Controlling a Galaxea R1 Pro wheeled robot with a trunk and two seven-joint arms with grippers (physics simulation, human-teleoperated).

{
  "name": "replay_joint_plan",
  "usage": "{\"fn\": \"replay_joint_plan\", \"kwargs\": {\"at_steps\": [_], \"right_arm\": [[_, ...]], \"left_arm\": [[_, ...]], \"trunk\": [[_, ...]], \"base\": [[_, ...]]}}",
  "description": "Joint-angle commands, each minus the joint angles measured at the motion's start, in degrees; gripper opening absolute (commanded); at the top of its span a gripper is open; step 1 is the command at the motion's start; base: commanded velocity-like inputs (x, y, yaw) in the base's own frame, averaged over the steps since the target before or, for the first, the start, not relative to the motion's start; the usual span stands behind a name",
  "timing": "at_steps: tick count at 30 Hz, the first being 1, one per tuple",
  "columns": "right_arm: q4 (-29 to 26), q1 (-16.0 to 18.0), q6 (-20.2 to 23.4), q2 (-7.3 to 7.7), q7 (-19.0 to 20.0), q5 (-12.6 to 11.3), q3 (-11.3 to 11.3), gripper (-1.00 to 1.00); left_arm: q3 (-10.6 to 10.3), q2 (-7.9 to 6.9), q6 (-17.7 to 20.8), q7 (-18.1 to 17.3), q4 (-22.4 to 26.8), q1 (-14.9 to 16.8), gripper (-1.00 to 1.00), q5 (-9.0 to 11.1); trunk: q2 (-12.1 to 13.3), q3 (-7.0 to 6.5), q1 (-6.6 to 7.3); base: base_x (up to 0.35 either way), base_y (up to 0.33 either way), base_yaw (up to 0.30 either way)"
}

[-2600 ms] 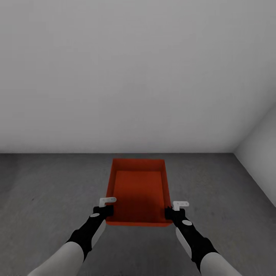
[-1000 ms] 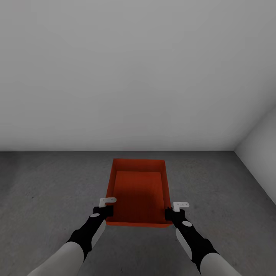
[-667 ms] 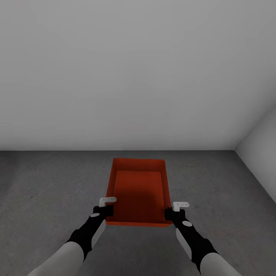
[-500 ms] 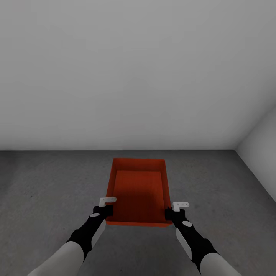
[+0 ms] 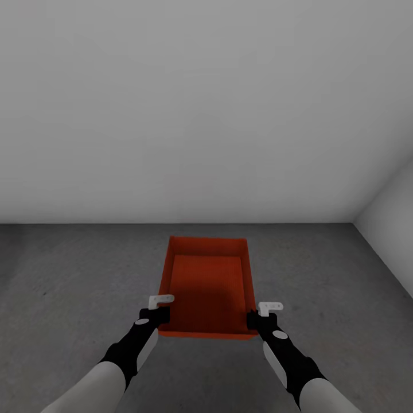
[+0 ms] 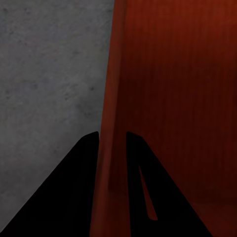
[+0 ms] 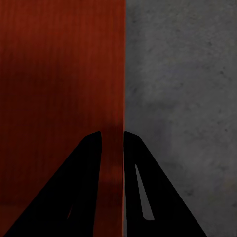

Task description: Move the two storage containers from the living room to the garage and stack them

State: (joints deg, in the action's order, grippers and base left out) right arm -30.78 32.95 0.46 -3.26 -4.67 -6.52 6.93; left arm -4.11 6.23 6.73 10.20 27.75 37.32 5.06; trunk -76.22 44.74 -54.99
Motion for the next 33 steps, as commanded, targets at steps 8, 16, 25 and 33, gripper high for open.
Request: {"fn": "replay_joint_plan", "kwargs": {"at_steps": [8,16,25,33], "right_arm": [[-0.2,0.0,-1.7,0.04,-1.7,-0.4,0.3,-1.0],[-0.2,0.0,-1.7,0.01,-1.7,-0.5,0.2,-1.0],[-0.2,0.0,-1.8,0.03,-1.7,-0.3,0.1,-1.0],[-0.2,0.0,-1.8,0.08,-1.7,-0.2,0.1,-1.0]], "left_arm": [[-0.1,-0.08,0.4,0.7,-0.1,0.0,-1.0,1.4],[-0.1,-0.08,0.4,0.7,0.0,0.0,-1.0,1.4],[-0.1,-0.08,0.4,0.7,0.0,0.0,-1.0,1.4],[-0.1,-0.08,0.4,0.7,0.0,0.0,-1.0,1.4]], "trunk": [[-3.2,1.48,-1.76],[-6.5,2.92,-3.52],[-10.1,4.53,-5.49],[-13.3,5.97,-7.25]], "base": [[0.0,0.0,0.0],[0.0,0.0,0.048],[0.0,0.0,0.186],[0.0,0.0,0.019]]}}
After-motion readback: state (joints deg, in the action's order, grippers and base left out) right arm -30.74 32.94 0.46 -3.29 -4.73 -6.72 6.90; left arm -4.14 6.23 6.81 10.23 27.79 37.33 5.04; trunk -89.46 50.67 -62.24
